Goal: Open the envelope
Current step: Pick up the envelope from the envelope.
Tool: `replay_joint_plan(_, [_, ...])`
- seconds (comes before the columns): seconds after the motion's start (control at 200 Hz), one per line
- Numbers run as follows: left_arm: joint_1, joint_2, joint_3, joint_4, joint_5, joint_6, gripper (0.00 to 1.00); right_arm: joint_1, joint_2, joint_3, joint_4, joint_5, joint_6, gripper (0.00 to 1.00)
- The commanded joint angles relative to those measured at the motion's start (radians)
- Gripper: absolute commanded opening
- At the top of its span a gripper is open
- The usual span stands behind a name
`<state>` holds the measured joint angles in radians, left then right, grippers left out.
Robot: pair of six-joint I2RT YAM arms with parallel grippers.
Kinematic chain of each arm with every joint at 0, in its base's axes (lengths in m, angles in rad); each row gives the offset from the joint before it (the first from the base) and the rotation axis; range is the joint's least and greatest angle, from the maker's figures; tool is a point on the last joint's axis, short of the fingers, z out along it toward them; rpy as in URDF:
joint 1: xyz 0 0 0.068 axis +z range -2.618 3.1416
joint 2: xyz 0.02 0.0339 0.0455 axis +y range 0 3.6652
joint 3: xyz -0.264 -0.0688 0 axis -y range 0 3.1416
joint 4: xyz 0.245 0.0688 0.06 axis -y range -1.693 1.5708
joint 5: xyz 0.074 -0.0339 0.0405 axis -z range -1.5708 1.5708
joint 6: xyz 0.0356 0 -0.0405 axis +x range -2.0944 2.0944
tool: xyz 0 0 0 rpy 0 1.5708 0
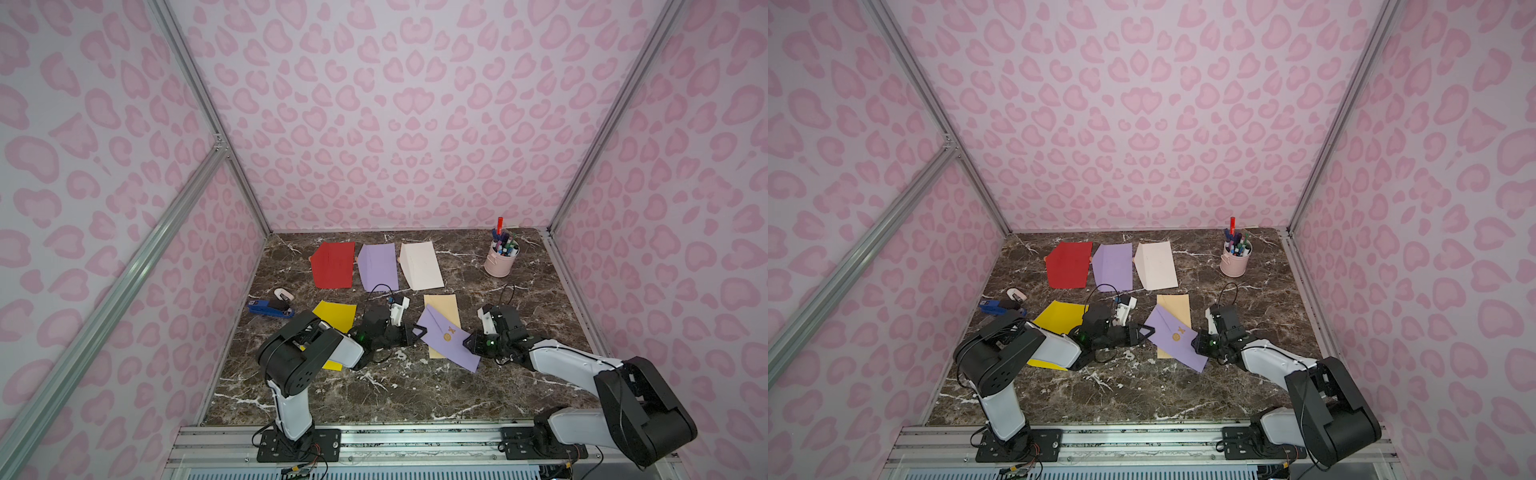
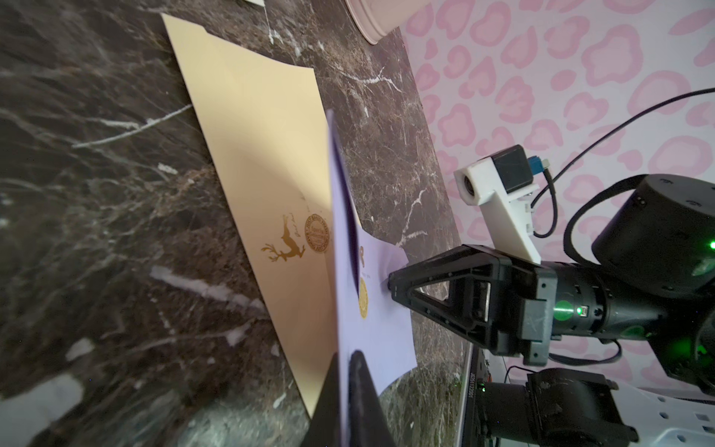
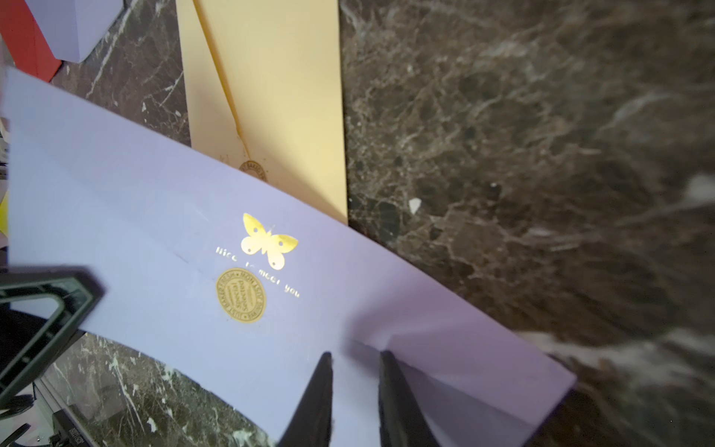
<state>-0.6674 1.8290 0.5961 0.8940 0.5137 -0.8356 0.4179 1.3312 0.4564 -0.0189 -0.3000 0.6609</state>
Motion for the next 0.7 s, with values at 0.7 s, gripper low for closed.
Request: replay_joint_plan(0.7, [0.037,-0.397,0.224,-0.631,0.212,0.65,0.04,0.039,-0.475,0.232,-0.107,-0.175,-0.249,0.53])
